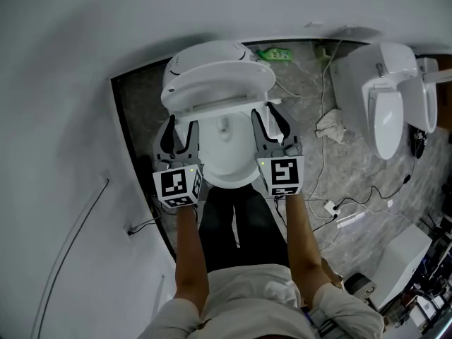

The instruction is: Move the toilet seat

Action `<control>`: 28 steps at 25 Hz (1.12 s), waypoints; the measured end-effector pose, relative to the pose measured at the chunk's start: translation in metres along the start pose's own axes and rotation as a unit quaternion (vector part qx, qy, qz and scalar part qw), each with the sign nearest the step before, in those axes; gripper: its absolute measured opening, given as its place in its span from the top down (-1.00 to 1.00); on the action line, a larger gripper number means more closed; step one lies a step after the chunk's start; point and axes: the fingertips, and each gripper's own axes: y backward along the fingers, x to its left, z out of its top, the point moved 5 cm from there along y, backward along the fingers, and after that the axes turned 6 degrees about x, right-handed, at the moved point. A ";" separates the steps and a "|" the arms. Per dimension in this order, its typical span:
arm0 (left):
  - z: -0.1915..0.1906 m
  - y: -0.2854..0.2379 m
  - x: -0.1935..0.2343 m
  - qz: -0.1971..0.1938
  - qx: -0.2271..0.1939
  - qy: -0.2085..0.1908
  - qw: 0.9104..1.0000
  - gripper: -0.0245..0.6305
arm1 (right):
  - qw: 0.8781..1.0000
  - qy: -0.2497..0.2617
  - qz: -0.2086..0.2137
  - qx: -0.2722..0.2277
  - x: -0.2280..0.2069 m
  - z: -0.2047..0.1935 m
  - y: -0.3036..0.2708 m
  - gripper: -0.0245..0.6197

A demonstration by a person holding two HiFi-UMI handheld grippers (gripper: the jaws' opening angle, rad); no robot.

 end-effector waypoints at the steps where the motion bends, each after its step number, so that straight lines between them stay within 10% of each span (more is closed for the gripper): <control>1: 0.001 -0.001 0.001 0.001 -0.001 0.000 1.000 0.24 | 1.000 -0.001 -0.001 -0.001 0.000 0.002 -0.002 0.46; 28: 0.020 -0.041 0.019 0.032 -0.017 0.006 0.999 0.28 | 1.000 0.001 0.003 -0.015 -0.017 0.022 -0.045 0.48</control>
